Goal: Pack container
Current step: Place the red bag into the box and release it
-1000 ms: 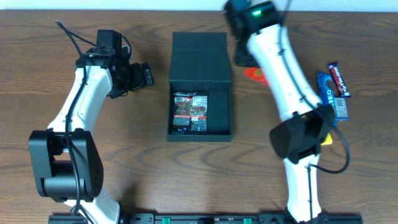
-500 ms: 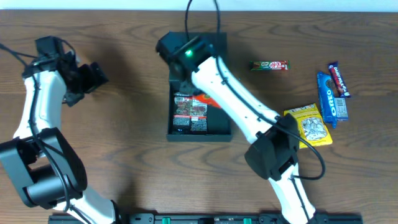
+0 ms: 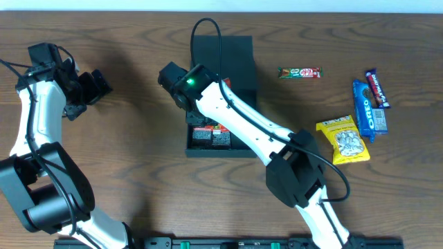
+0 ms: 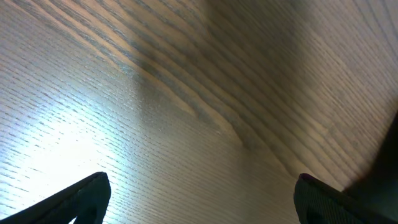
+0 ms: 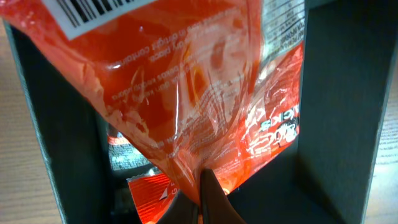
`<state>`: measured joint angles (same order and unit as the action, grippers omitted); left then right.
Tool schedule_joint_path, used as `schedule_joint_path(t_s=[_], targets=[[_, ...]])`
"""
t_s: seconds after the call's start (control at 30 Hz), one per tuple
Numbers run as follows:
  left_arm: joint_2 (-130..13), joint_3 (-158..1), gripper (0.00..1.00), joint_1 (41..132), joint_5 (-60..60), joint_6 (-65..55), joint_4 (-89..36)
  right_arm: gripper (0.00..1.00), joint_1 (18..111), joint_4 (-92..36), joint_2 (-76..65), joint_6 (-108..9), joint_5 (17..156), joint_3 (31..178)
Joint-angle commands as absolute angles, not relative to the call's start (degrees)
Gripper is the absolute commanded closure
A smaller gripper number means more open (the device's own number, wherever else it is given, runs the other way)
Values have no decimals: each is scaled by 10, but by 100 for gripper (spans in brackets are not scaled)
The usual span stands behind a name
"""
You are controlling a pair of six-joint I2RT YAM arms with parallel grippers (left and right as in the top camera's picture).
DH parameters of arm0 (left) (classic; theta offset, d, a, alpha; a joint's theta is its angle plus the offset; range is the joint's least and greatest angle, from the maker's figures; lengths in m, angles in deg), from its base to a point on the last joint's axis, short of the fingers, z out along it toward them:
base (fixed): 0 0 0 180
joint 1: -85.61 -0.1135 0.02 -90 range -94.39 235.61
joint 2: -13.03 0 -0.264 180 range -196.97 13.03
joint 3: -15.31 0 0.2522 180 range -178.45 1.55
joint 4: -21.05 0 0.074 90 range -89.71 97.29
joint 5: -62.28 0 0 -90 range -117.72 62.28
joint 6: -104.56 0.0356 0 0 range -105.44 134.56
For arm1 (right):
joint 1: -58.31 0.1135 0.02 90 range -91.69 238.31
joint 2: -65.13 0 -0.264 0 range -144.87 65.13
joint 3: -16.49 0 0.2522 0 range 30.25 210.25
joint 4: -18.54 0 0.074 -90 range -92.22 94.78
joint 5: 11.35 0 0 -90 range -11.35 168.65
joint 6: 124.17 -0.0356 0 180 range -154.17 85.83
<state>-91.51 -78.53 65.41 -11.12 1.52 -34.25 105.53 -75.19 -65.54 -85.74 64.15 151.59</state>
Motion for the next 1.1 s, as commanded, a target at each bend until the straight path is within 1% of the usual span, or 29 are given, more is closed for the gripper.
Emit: schedule_joint_path(t_s=[0.0,0.2,0.37,0.83,1.07], targets=[[-918,-789,5,653,-96,26,-340,98,1067,-760,-653,-873,655,1513],[-918,-789,5,654,-96,26,-341,98,1070,-799,-653,-873,678,1513],[-918,-789,5,654,-96,26,-341,98,1073,-805,-653,-874,684,1513],[-918,-789,5,654,-96,26,-344,98,1075,-809,-653,-886,712,1513],[-918,-789,5,654,-96,26,-345,98,1075,-799,-653,-899,692,1513]])
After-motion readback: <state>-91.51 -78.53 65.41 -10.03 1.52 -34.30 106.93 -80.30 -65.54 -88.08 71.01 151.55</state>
